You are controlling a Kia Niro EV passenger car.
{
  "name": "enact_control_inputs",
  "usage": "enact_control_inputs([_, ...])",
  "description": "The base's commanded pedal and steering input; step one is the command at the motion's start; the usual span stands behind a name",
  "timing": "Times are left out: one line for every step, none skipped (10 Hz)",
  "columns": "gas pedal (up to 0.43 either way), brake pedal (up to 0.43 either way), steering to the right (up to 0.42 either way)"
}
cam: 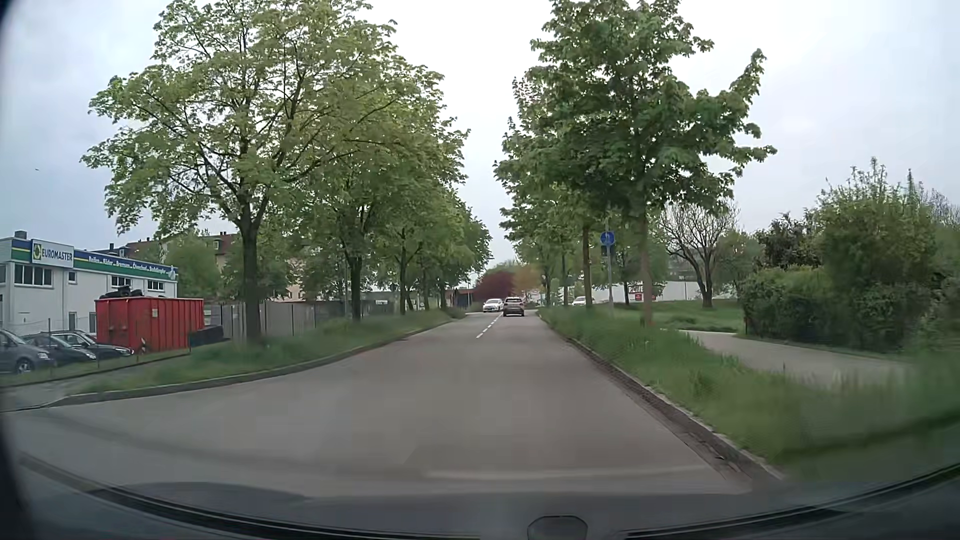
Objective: Follow the waypoints while adhering to traffic rules and regulations
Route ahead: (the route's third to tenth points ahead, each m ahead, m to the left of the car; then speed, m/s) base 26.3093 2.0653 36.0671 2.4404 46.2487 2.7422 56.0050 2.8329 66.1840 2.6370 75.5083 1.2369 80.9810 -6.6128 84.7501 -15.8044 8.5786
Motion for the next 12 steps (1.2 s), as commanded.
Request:
enact_control_inputs([0.130, 0.000, -0.001])
enact_control_inputs([0.130, 0.000, -0.001])
enact_control_inputs([0.130, 0.000, -0.001])
enact_control_inputs([0.130, 0.000, -0.001])
enact_control_inputs([0.118, 0.000, -0.001])
enact_control_inputs([0.118, 0.000, -0.001])
enact_control_inputs([0.118, 0.000, -0.001])
enact_control_inputs([0.118, 0.000, -0.001])
enact_control_inputs([0.118, 0.000, -0.001])
enact_control_inputs([0.118, 0.000, -0.001])
enact_control_inputs([0.118, 0.000, -0.001])
enact_control_inputs([0.118, 0.000, -0.001])
